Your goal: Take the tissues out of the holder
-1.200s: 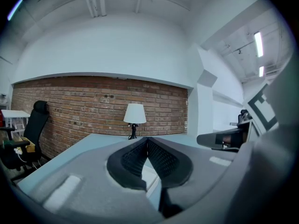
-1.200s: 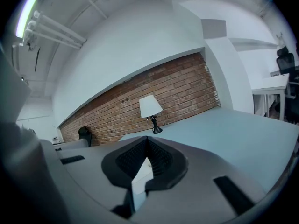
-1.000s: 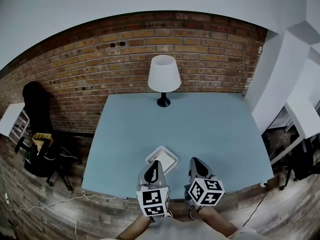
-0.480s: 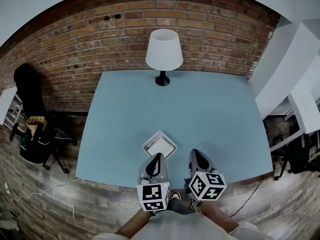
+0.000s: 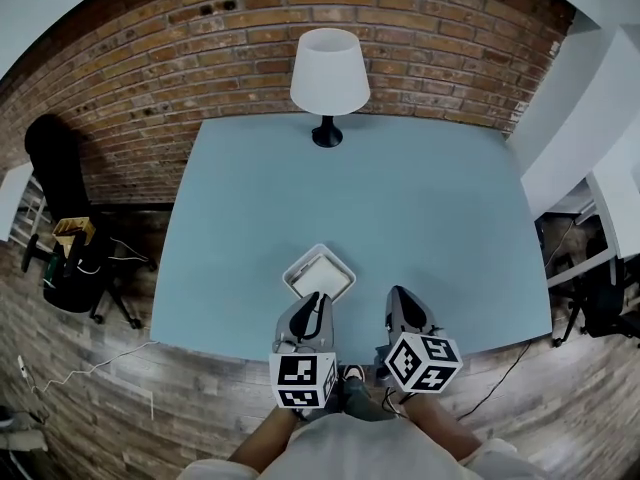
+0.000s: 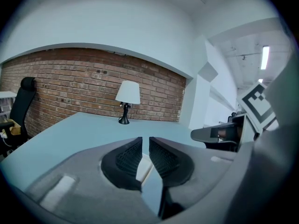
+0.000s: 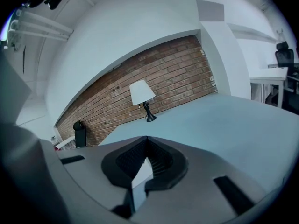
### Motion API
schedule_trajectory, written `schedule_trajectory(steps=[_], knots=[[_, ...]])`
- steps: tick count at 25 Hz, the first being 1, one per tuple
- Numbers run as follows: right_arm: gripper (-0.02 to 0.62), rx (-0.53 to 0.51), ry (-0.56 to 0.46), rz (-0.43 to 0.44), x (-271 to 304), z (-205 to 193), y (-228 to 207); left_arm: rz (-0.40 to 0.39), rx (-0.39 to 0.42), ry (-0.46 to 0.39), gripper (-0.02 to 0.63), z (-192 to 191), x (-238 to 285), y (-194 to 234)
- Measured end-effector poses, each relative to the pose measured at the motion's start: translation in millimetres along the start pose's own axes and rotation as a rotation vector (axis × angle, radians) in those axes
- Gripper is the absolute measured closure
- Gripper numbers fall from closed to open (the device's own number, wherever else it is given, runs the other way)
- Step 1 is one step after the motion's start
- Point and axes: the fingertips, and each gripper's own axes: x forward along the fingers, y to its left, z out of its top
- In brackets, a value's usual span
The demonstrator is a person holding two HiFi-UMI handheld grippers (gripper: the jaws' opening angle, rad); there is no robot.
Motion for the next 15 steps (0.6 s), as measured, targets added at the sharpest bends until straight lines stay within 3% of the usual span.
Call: schedule_trajectory(steps=[5,6,7,9,12,15], knots=[[0.591,0.007,0.019,-0.01,-2,-7,-11,-0.007,0.024,0.061,0.588,-12,10,9],[0.591,0.007,0.023,-0.012,-3,-8,-13,-0.02,0.019,0.075,0.47,-15,13,9],[0.591,0.008,0.027,-0.015,-3,-9,-15,-0.035,0.013,0.091,0.401,-18,17,10],[0.591,0.01,0.033,-0.021,-4,-10,-20,-0.055,0.026,0.121,0.371,-24,24,11],[0.591,0.014,0.04,-0.028,-4,-13,-26,-0.105,0.07,0.19,0.26,-37,35,13],[0.591,0.02,0.046,-0.035,-5,-16,-34,-0.173,0.113,0.303,0.245,-52,42,17]])
